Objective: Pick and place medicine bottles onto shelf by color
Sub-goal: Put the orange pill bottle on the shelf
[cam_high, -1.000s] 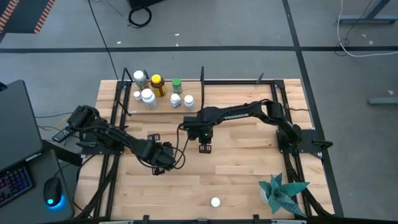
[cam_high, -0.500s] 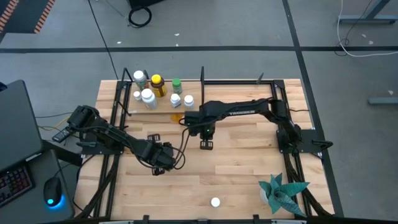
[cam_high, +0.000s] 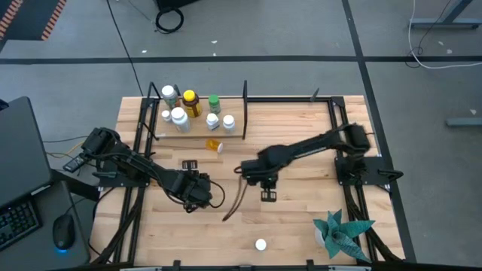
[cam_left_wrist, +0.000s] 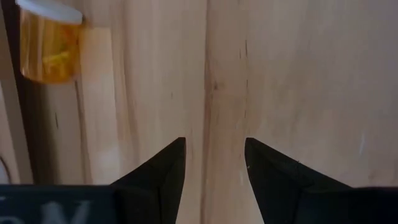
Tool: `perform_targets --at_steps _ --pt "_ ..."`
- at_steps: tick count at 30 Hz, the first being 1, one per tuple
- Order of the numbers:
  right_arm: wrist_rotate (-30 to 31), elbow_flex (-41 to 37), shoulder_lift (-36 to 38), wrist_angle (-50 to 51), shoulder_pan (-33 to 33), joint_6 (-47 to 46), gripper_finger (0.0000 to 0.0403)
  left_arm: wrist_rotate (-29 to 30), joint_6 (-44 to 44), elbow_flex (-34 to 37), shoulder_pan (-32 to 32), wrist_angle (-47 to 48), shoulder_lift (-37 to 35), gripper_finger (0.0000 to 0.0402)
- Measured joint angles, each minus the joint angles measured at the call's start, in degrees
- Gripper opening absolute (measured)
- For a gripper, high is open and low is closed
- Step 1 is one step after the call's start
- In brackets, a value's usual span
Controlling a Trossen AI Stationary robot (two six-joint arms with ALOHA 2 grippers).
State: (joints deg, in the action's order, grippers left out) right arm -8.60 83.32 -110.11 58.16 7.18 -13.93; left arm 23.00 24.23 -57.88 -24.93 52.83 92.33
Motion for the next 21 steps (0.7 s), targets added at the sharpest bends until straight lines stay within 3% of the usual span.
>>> perform_targets --at_steps 4,12,16,21 --pt "0.71 -14.05 10.50 -11.90 1.34 -7.10 0.0016 -0.12 -2.88 -2.53 2.06 0.28 0.00 0.0172" --pt "6.61 -37.62 29.07 -34.50 4.89 -17.16 0.0016 -2.08 -8.61 -14.00 11.74 6.88 0.24 0.0172" --pt "8.54 -46.03 34.61 -42.80 6.43 -20.55 0.0019 -6.84 -14.21 -16.54 16.09 8.76 0.24 0.0176" --pt "12.66 -52.30 37.62 -50.85 7.45 -21.69 0.0020 -6.16 -19.98 -18.19 18.52 9.32 1.87 0.0207"
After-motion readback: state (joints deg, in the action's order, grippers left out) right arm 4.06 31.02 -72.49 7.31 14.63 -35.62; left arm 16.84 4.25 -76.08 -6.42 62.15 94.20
